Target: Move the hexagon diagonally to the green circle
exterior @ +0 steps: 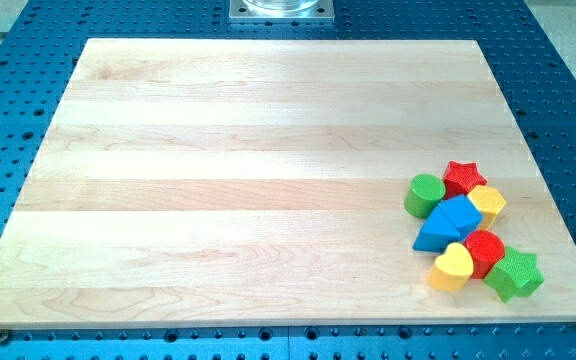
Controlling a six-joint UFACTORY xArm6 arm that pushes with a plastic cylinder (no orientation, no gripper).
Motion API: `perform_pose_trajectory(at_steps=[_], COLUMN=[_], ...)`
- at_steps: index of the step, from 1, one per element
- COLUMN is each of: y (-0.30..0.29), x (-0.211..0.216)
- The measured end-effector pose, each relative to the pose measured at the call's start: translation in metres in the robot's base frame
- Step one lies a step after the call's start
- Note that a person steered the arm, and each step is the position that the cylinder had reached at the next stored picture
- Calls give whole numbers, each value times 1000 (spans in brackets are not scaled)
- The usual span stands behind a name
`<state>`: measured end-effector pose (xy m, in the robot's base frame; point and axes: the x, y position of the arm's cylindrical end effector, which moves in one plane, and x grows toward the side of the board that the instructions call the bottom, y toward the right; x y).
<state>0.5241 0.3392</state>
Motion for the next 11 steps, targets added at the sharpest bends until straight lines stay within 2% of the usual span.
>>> perform_pose_trajectory(at_steps=[1,2,3,4,5,6,7,8,9,10,11], y=[-7,-59,-90,-77,-94,-144,-157,-155,-144,-175,-227], x=[14,5,18,-10,-16,11,0,-38,-45,-13,-13])
